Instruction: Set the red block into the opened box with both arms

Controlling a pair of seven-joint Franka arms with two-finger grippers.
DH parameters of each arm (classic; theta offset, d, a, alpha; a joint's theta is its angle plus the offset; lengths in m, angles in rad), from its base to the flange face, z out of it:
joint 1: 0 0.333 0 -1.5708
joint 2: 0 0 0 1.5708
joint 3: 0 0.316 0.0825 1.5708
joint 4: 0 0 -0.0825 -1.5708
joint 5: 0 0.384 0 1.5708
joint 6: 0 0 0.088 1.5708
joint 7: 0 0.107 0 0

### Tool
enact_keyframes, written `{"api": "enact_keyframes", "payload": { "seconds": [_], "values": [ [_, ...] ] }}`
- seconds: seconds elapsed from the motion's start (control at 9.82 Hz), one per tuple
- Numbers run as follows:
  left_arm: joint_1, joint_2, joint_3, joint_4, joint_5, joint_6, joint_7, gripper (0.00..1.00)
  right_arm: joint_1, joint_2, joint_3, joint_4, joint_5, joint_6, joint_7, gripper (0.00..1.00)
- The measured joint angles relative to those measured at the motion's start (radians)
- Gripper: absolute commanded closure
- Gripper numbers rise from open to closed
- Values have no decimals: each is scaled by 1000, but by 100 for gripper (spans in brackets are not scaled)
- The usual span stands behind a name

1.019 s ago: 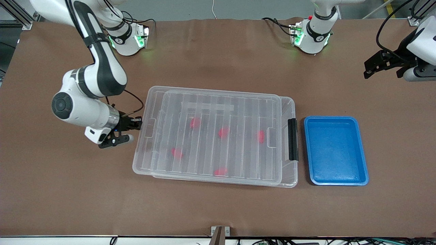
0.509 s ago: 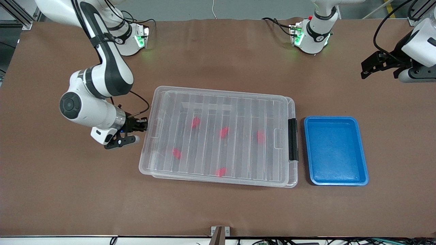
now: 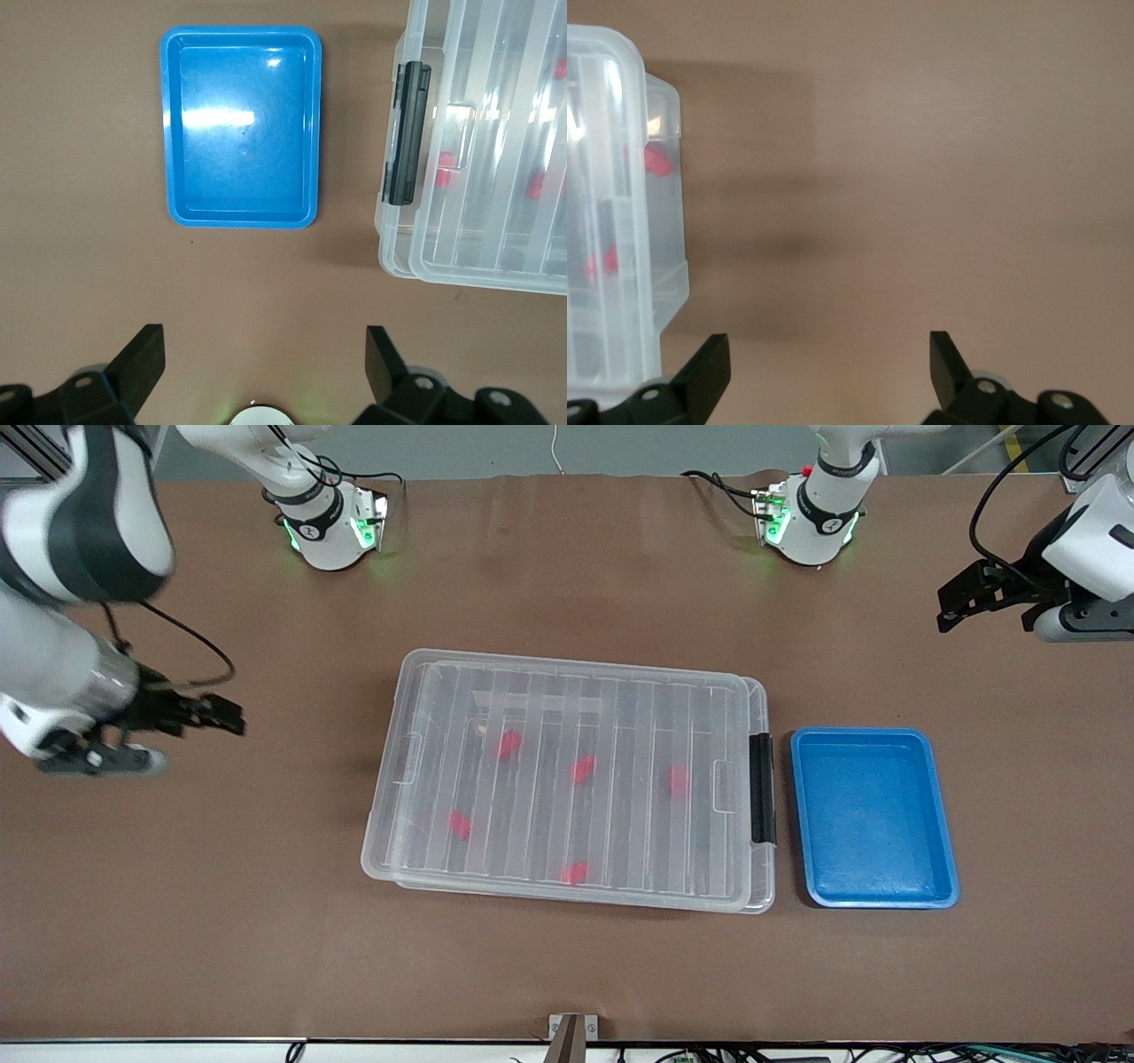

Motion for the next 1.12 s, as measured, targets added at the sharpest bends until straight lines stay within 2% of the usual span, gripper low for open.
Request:
{"api": "enact_keyframes", "payload": {
  "seconds": [0.2,0.31,0.71,1.12],
  "values": [
    [0,1,0,2,0,0,0,0,-26,-102,-7,40,-12,-85,5,0],
    [0,1,0,4,0,0,0,0,-39,-114,-10,75,-12,-118,5,0],
    [3,1,1,5,0,0,0,0,-44,-49,-8,95,-12,-121,7,0],
    [4,1,2,5,0,0,0,0,-48,-42,-9,110,-16,-127,-22,0]
  ]
}}
